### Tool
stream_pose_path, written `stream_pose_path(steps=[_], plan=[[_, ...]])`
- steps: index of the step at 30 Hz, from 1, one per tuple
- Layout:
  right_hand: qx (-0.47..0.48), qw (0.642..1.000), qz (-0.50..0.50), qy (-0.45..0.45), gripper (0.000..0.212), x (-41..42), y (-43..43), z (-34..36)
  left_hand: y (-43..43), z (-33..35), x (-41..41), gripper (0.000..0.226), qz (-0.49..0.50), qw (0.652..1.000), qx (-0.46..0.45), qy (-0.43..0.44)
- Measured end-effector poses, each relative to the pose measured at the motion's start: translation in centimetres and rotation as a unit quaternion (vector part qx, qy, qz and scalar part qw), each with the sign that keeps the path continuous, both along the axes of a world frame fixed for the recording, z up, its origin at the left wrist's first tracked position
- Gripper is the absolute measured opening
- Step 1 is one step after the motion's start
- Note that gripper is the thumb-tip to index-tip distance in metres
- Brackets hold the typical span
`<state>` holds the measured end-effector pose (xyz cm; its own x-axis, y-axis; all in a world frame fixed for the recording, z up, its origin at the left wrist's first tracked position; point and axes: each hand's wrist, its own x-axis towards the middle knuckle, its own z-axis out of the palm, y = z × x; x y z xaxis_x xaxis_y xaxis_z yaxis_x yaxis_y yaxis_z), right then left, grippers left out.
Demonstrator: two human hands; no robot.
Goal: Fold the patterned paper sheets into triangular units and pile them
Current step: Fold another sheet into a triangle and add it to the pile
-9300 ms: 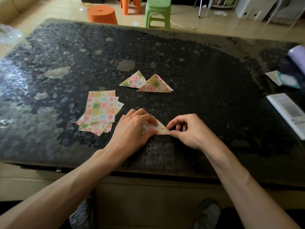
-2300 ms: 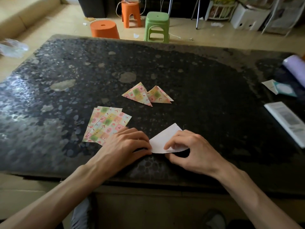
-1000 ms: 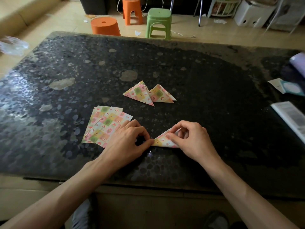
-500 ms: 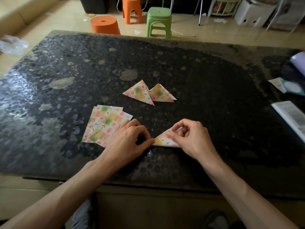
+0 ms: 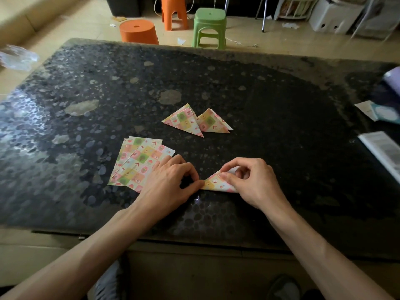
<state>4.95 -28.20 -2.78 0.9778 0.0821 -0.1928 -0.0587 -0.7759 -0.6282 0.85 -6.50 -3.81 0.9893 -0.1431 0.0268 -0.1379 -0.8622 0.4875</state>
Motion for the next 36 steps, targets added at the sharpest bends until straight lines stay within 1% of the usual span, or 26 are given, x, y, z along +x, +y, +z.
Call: stream_pose_path(steps=[5, 10, 14, 16, 18, 19, 20, 22, 27, 31, 36], plan=[[-0.015, 1.000, 0.024, -0.006, 0.010, 0.0, -0.2, 0.2, -0.1, 0.0, 0.0, 0.020, -0.004, 1.000, 0.007, 0.001], [-0.033, 0.999, 0.029, -0.014, 0.023, -0.2, 0.0, 0.4, 0.0, 0.0, 0.0, 0.020, -0.009, 1.000, 0.006, -0.004], [-0.050, 0.998, 0.029, -0.027, 0.025, -0.4, 0.4, 0.5, 0.0, -0.1, -0.1, 0.020, -0.010, 1.000, 0.003, -0.016], [-0.049, 0.998, 0.029, -0.025, 0.025, -0.4, 0.4, 0.5, 0.4, 0.2, 0.2, 0.017, -0.028, 1.000, -0.007, -0.001], [-0.049, 0.998, 0.028, -0.023, 0.025, -0.4, 0.4, 0.6, 1.1, 0.5, 0.8, 0.005, -0.050, 0.998, -0.028, 0.035], [-0.051, 0.998, 0.029, -0.022, 0.025, -0.4, 0.4, 0.6, 1.6, 0.7, 1.2, 0.005, -0.057, 0.996, -0.044, 0.047], [-0.052, 0.998, 0.031, -0.020, 0.025, -0.5, 0.4, 0.5, 2.0, 0.7, 1.5, 0.013, -0.058, 0.995, -0.060, 0.051], [-0.056, 0.998, 0.033, -0.016, 0.025, -0.4, 0.5, 0.6, 2.6, 0.8, 1.8, 0.019, -0.048, 0.994, -0.078, 0.057], [-0.055, 0.998, 0.031, -0.013, 0.025, -0.4, 0.5, 0.7, 2.2, 0.6, 1.7, 0.009, -0.051, 0.994, -0.090, 0.048], [-0.051, 0.998, 0.028, -0.010, 0.025, -0.4, 0.5, 0.6, 1.9, 0.5, 1.3, 0.017, -0.050, 0.995, -0.079, 0.041], [-0.048, 0.998, 0.024, -0.011, 0.024, -0.4, 0.5, 0.5, 1.8, 0.6, 1.3, 0.018, -0.049, 0.996, -0.061, 0.032]])
